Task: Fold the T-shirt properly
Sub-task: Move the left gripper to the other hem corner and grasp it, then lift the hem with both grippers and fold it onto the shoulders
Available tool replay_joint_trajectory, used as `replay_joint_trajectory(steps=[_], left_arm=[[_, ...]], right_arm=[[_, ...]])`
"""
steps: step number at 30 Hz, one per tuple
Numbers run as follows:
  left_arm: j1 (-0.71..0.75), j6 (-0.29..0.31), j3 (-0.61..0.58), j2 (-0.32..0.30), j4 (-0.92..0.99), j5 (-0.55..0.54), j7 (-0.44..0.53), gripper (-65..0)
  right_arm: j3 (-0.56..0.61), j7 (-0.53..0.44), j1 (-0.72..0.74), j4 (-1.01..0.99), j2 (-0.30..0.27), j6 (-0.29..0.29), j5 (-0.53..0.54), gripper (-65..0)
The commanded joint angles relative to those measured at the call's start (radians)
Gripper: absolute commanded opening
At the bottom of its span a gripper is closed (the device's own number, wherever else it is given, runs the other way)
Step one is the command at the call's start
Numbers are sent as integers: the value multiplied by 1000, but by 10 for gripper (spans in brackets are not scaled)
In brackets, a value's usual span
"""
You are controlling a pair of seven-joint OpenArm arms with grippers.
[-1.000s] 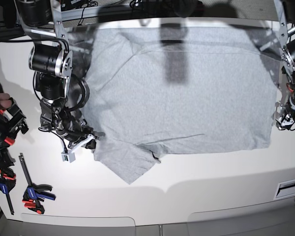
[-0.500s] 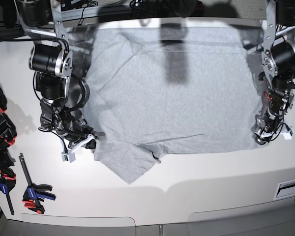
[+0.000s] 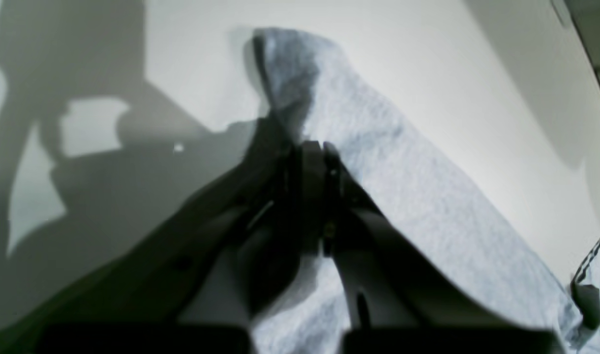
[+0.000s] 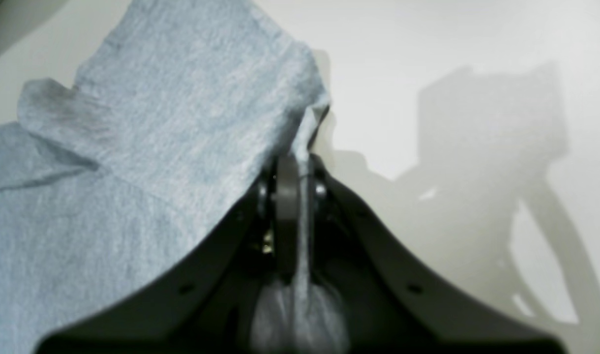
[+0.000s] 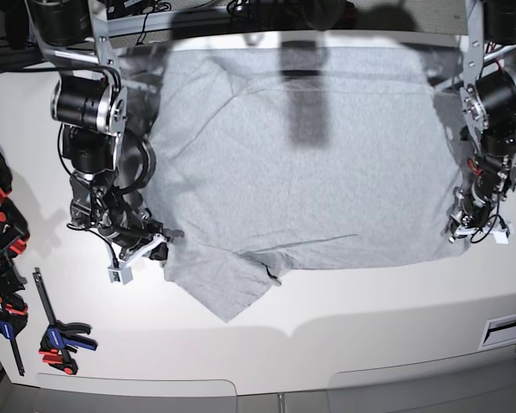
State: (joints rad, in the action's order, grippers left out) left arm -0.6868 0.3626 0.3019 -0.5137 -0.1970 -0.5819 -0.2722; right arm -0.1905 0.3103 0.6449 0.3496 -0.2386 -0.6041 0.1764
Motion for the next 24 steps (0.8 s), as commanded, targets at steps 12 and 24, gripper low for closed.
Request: replay_joint_trajectory(steps=[12, 24], left_arm=[[124, 166, 5, -75, -339, -68, -162, -650], [374, 165, 6, -155, -697, -137, -240, -650]], right_arm=[[0, 340, -70, 369, -27, -94, 298, -650], [-32, 677, -413, 1020, -24, -94, 437, -650]])
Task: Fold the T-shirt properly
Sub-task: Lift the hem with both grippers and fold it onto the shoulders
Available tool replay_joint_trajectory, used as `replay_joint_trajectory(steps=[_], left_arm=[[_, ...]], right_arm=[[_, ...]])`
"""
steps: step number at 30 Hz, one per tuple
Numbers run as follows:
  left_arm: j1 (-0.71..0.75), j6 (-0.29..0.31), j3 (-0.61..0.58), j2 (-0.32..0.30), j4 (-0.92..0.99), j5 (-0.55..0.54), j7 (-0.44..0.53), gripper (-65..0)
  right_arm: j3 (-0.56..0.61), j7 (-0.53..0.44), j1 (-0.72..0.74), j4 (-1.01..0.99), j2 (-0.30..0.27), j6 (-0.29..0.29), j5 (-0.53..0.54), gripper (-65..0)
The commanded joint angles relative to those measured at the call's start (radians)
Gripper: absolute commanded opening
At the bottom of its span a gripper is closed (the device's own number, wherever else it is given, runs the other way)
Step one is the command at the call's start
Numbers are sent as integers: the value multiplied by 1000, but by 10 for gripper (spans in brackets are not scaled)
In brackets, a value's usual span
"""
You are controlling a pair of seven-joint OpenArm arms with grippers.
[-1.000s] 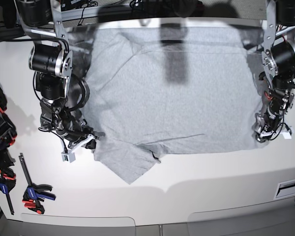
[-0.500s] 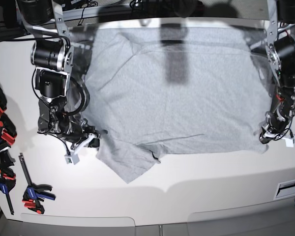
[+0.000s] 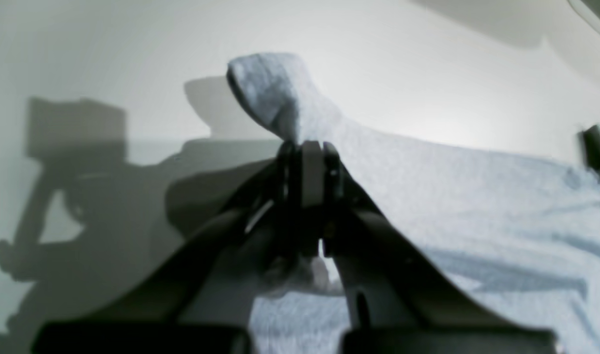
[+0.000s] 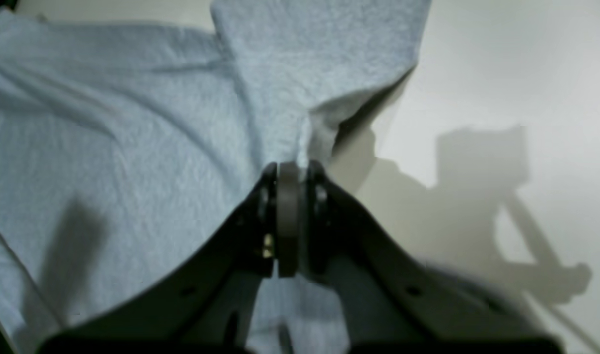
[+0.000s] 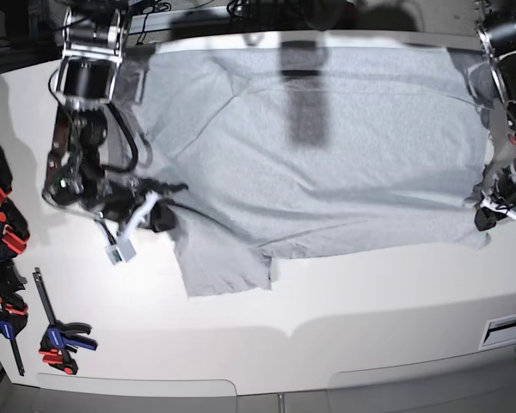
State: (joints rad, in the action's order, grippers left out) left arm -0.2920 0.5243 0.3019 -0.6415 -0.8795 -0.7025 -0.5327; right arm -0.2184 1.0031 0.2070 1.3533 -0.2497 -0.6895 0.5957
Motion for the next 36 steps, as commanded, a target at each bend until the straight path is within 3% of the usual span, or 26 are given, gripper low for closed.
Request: replay_joint_trajectory(steps=[1, 7, 10, 15, 19, 30, 36], left_arm=[[-6, 3, 6, -36, -31, -27, 13, -650], [71, 4, 74, -55, -98, -71, -27, -650], [109, 4, 140, -55, -118, -96, -58, -650], [146, 77, 208, -55, -123, -182, -267, -650], [186, 79, 208, -55, -123, -227, -390, -650], [331, 79, 208, -54, -123, -250, -394, -650], [339, 79, 208, -55, -123, -249, -319, -650]], right_arm=[[-21, -14, -2, 48, -13, -9, 18, -650], [-160, 1, -155, 202, -13, -9, 21, -650], [-232, 39, -219, 251, -13, -9, 100, -650], [-303, 80, -300, 274, -13, -9, 187, -650], [-318, 80, -341, 274, -8, -9, 193, -650], [-318, 82, -359, 274, -8, -9, 189, -650], [-318, 79, -359, 274, -8, -9, 189, -650]])
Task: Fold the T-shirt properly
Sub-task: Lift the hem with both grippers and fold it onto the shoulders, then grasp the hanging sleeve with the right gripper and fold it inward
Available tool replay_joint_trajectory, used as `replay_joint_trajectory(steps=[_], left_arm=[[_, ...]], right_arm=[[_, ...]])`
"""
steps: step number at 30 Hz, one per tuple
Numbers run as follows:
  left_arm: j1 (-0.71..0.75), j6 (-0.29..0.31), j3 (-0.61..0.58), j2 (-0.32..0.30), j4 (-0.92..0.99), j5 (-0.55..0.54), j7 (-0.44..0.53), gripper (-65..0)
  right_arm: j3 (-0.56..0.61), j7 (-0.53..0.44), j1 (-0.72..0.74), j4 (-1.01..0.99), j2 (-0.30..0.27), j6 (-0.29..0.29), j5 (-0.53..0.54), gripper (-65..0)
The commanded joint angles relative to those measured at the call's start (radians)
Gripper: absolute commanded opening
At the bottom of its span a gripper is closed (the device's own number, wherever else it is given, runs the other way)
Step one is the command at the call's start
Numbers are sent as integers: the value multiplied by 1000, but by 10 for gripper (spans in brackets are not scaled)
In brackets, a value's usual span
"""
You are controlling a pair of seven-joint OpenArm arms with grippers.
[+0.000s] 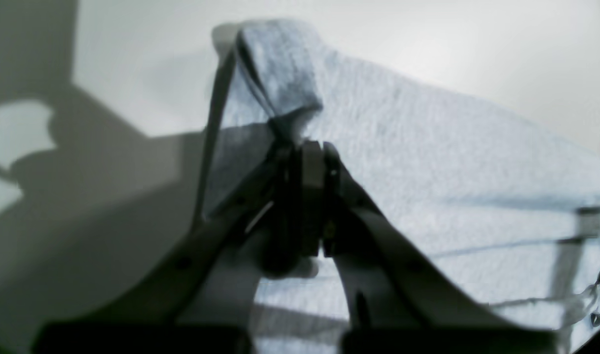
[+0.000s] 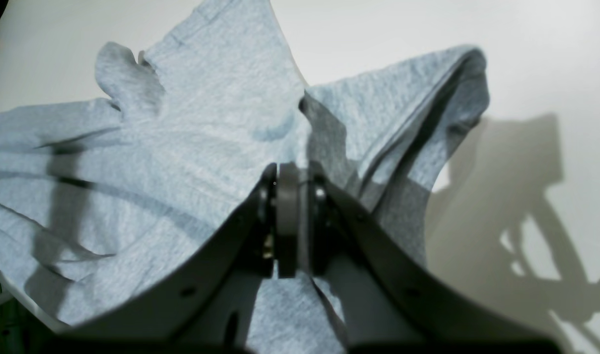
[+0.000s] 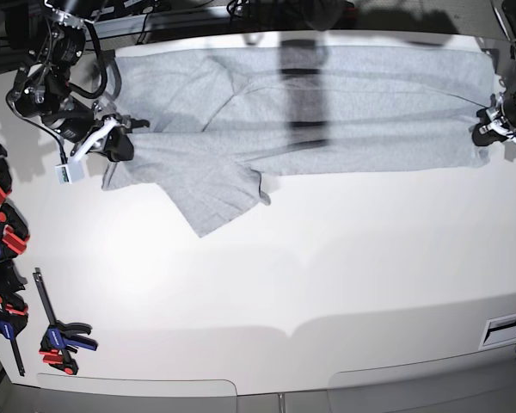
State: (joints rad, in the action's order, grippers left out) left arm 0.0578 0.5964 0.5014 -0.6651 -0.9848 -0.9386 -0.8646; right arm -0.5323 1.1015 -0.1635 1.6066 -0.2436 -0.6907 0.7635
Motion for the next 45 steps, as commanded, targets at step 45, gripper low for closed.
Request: replay_joint_trajectory(steps=[45], left_arm=[[-7, 89, 290, -33, -254, -83, 21, -417]], right_arm=[[226, -293, 451, -403, 122, 101, -474, -423]])
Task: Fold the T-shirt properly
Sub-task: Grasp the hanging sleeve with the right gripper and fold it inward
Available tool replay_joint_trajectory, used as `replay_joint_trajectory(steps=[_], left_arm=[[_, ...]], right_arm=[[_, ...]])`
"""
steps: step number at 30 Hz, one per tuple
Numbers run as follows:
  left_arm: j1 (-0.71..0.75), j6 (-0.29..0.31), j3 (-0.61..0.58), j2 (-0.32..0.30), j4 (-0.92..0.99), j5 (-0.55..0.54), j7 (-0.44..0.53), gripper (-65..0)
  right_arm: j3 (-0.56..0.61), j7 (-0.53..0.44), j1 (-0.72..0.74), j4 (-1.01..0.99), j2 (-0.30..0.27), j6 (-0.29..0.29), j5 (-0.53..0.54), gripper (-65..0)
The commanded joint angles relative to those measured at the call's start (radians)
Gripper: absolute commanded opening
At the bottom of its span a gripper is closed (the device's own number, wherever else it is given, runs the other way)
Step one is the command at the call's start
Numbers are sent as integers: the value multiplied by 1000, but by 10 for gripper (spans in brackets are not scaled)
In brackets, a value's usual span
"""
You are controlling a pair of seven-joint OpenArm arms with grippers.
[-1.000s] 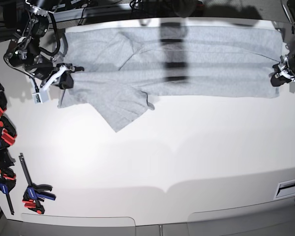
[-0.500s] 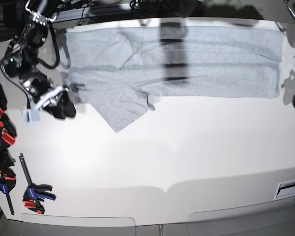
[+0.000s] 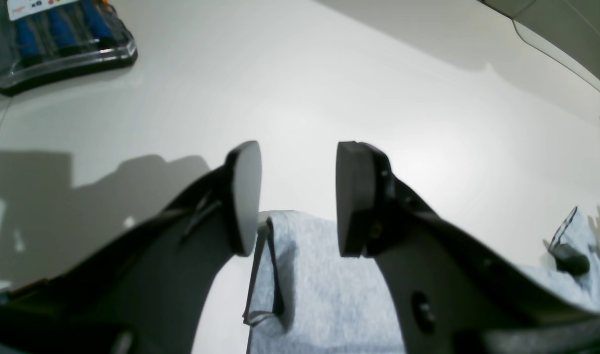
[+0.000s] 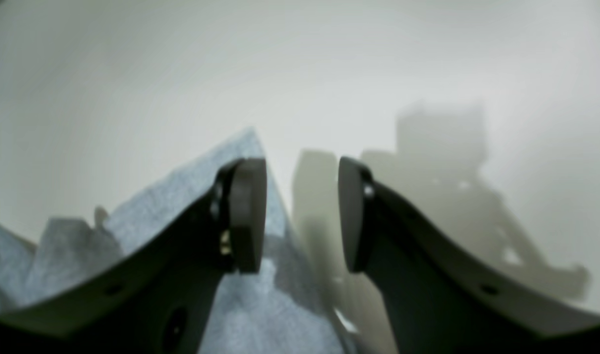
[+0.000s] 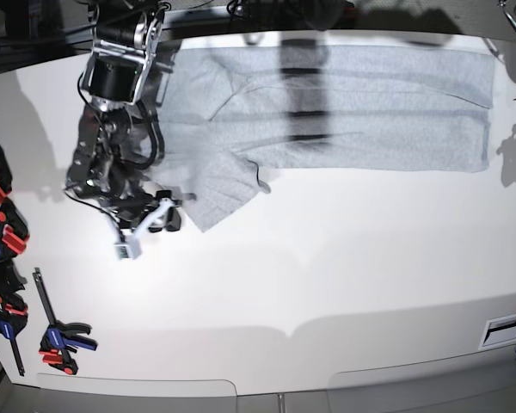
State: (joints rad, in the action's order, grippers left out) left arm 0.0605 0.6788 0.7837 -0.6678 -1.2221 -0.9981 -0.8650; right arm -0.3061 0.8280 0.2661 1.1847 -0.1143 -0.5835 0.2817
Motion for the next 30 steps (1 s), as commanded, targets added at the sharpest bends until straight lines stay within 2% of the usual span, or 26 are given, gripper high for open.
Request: replay_joint_trajectory(steps=[1, 7, 8, 10, 11, 13, 16, 18, 22, 30], left_arm=[[-10, 6, 8, -31, -16, -24, 21, -417], [-10, 6, 8, -31, -16, -24, 21, -417], [-10, 7, 8, -31, -16, -24, 21, -417], [-10, 6, 8, -31, -16, -24, 21, -417], [-10, 7, 8, -31, -16, -24, 21, -417], [-10, 7, 8, -31, -16, -24, 21, -417], [-10, 7, 8, -31, -16, -24, 21, -417], [-7, 6, 8, -31, -16, -24, 21, -417], [4, 6, 8, -31, -16, -17, 21, -417], [6, 6, 8, -28, -16, -17, 21, -417]], right_arm=[[12, -19, 33, -26, -7, -6, 5, -423], [76, -17, 47, -182, -7, -7, 6, -437], [82, -10, 47, -187, -7, -8, 8, -472], [87, 18, 47, -188, -7, -12, 10, -621], [87, 29, 50, -188, -8, -22, 11, -650], [87, 60, 55, -185, -8, -47, 40, -650], [82, 112, 46, -146, -10, -89, 181, -650], [73, 153, 22, -87, -10, -115, 282, -650], [70, 215, -88, 132, 3, -115, 415, -650], [70, 319, -391, 655, 119, -115, 440, -650]])
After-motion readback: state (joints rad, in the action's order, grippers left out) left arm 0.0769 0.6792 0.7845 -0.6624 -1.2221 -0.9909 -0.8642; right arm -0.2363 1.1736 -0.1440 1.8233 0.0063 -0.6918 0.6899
